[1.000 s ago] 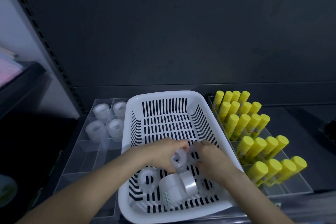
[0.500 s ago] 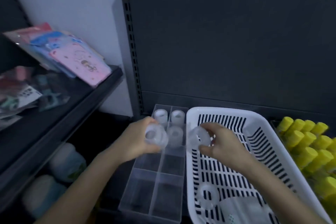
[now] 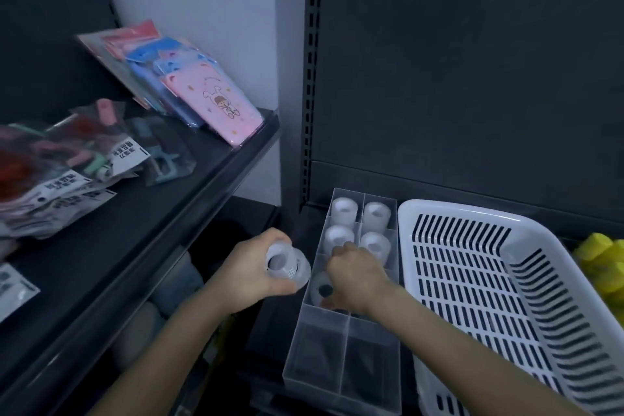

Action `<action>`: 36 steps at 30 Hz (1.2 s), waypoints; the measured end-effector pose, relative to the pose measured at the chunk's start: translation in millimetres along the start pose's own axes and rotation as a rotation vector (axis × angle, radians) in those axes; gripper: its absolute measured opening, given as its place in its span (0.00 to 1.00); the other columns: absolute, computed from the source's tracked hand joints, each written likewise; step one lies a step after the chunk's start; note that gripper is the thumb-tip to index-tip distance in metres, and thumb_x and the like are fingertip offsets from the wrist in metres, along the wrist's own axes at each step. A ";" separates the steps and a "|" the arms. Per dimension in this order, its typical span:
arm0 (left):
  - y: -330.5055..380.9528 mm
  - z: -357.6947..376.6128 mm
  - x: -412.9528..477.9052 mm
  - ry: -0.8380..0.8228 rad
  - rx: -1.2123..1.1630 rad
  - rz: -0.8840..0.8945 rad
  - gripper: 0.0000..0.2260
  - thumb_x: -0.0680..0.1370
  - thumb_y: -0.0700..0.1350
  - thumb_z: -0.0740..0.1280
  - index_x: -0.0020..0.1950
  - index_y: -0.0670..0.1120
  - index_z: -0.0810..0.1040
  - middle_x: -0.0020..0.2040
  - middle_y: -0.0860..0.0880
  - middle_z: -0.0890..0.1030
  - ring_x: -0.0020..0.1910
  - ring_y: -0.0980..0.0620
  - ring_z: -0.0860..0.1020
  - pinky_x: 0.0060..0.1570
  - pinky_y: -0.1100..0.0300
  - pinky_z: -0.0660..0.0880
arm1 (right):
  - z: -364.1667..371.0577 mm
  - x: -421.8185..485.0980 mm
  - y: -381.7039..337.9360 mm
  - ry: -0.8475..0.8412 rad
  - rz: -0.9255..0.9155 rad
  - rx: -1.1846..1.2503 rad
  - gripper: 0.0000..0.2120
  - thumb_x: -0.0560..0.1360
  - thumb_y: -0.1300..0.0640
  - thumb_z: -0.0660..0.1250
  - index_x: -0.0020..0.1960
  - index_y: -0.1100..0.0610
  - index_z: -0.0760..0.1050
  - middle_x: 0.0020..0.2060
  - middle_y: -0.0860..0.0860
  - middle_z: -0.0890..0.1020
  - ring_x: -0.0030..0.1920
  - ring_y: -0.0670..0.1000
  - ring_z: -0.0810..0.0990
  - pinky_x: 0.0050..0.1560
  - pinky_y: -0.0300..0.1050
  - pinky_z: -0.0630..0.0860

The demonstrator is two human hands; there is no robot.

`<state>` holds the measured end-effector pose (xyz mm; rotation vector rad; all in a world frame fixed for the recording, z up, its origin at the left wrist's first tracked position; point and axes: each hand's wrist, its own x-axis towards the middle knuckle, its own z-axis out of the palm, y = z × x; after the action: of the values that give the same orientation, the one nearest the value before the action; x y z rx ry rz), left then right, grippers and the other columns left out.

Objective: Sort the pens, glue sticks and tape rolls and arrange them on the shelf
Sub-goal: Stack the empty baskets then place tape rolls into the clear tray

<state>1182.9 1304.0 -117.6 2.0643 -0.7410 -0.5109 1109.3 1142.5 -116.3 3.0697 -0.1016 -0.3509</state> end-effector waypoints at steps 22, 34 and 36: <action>13.9 15.7 18.1 -0.086 -0.198 0.042 0.22 0.60 0.45 0.79 0.47 0.53 0.73 0.40 0.57 0.77 0.38 0.65 0.76 0.42 0.65 0.72 | -3.0 -32.6 33.6 0.213 -0.004 0.600 0.24 0.69 0.54 0.72 0.62 0.54 0.69 0.52 0.47 0.73 0.55 0.48 0.75 0.55 0.41 0.74; -5.6 3.5 6.5 -0.120 -0.245 -0.082 0.20 0.67 0.36 0.67 0.54 0.54 0.71 0.46 0.55 0.75 0.43 0.61 0.74 0.43 0.67 0.69 | 19.4 -13.8 16.4 0.086 0.041 0.392 0.19 0.70 0.52 0.69 0.58 0.55 0.70 0.54 0.52 0.76 0.56 0.53 0.75 0.48 0.44 0.73; -7.8 4.4 6.8 -0.121 -0.230 -0.060 0.19 0.69 0.34 0.68 0.54 0.53 0.72 0.45 0.55 0.76 0.41 0.63 0.75 0.43 0.67 0.70 | 20.5 -13.1 15.9 0.085 0.023 0.325 0.18 0.71 0.53 0.68 0.58 0.56 0.71 0.55 0.52 0.76 0.57 0.53 0.73 0.49 0.44 0.72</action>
<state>1187.8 1300.4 -127.1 1.8581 -0.6586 -0.7256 1091.0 1126.7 -132.4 3.3952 -0.2098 -0.2214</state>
